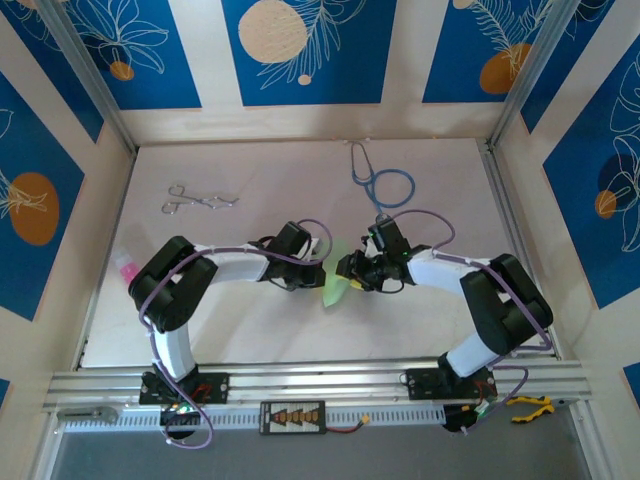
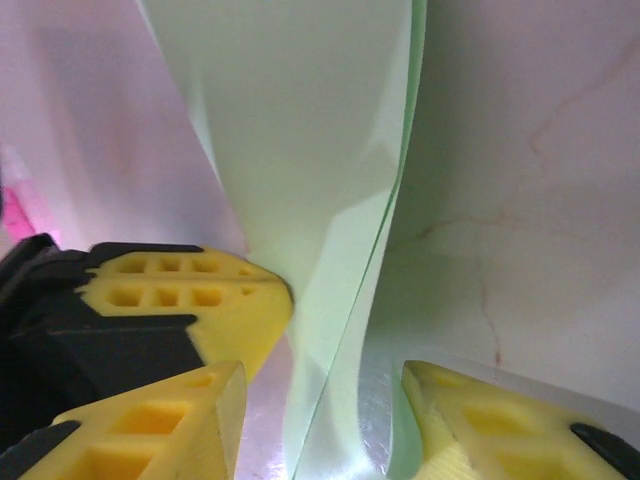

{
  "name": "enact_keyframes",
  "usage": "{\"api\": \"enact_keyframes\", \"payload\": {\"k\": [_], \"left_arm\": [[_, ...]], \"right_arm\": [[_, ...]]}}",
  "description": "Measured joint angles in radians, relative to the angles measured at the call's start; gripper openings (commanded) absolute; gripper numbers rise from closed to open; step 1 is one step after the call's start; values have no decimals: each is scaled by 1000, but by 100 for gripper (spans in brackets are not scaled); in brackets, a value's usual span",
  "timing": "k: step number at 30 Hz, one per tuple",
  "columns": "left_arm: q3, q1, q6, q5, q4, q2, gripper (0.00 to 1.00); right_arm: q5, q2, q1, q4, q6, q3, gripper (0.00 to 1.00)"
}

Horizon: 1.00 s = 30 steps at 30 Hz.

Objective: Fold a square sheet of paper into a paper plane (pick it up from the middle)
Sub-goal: Turn over the paper at the center of the table.

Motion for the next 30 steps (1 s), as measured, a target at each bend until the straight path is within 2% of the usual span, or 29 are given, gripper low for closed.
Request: {"api": "enact_keyframes", "payload": {"k": [13, 25, 30], "left_arm": [[-3, 0, 0, 9, 6, 0, 0], [-6, 0, 0, 21, 9, 0, 0], [-8, 0, 0, 29, 11, 0, 0]], "right_arm": [[-80, 77, -61, 74, -55, 30, 37], [-88, 89, -98, 172, -37, -10, 29], [-92, 119, -100, 206, -28, -21, 22]]}}
